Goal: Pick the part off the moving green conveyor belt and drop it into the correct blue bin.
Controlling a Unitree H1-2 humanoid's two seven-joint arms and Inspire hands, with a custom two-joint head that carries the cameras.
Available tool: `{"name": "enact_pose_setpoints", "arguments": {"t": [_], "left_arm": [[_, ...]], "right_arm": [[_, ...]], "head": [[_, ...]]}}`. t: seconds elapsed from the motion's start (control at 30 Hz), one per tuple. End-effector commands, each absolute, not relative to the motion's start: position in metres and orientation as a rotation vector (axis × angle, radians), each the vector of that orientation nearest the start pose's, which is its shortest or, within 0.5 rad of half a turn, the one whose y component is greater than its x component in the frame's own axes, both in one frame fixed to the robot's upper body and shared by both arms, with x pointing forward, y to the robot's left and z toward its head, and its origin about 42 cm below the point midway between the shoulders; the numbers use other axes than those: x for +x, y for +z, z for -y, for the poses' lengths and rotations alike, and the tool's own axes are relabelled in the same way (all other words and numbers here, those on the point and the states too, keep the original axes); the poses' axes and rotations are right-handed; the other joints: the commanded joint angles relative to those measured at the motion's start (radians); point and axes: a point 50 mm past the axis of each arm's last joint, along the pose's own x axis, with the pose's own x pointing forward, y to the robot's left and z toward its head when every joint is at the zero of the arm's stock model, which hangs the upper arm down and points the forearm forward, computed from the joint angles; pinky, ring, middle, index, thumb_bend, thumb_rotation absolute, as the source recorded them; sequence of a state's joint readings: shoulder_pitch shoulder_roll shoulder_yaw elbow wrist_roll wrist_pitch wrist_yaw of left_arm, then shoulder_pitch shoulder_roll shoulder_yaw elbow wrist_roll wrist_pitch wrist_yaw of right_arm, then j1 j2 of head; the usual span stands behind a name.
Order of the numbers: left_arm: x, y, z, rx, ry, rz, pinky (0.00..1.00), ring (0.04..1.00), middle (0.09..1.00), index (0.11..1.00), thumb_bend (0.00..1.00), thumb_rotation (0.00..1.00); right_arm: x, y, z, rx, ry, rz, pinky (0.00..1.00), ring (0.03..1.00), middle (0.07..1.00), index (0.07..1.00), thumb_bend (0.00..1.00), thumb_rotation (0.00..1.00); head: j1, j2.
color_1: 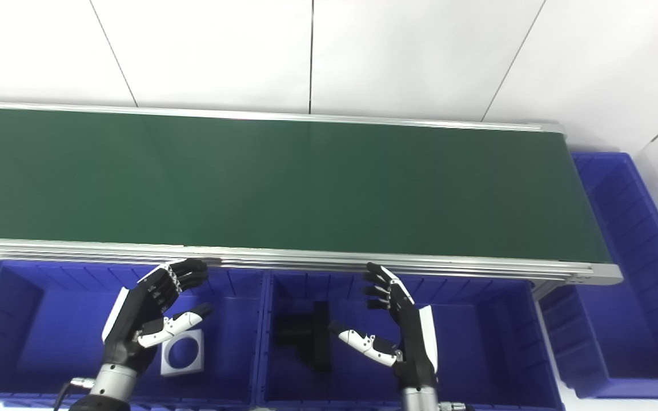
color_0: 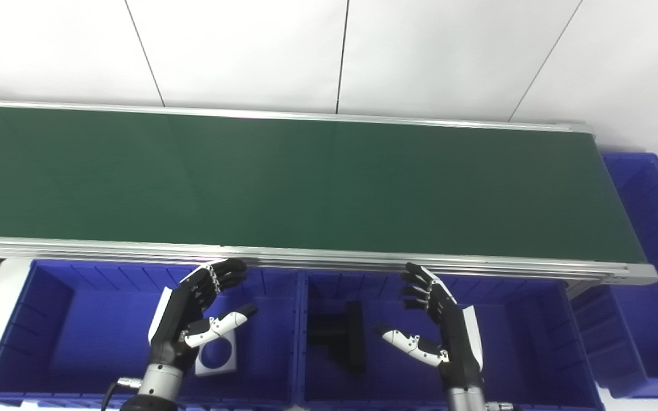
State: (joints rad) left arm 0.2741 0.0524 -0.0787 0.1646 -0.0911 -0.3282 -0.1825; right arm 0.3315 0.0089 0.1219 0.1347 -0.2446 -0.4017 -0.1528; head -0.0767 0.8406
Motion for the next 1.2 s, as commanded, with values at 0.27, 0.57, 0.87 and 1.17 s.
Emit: {"name": "enact_pose_setpoints", "arguments": {"t": [0.27,0.57,0.87,1.17], "left_arm": [[0.1734,0.0168,-0.2207,-0.098,-0.126,-0.069,0.74,0.702,0.716,0.668,0.59,0.0],[0.1679,0.0167,-0.2163,-0.087,-0.134,-0.071,0.73,0.699,0.716,0.668,0.59,0.0],[0.1688,0.0172,-0.2144,-0.091,-0.136,-0.068,0.74,0.693,0.711,0.666,0.59,0.0],[0.1706,0.0202,-0.2164,-0.079,-0.138,-0.057,0.73,0.69,0.712,0.667,0.6,0.0]], "right_arm": [[0.1557,0.0267,0.1915,-0.173,-0.026,0.041,0.63,0.721,0.785,0.814,0.66,0.13],[0.1542,0.0263,0.192,-0.169,-0.021,0.04,0.63,0.716,0.784,0.813,0.66,0.12],[0.1532,0.0251,0.1921,-0.168,-0.022,0.041,0.62,0.706,0.776,0.812,0.66,0.12],[0.1531,0.0241,0.1922,-0.161,-0.021,0.037,0.62,0.713,0.782,0.813,0.66,0.12]], "head": [[0.007,-0.01],[0.014,-0.009],[0.012,-0.005],[0.014,-0.004]]}}
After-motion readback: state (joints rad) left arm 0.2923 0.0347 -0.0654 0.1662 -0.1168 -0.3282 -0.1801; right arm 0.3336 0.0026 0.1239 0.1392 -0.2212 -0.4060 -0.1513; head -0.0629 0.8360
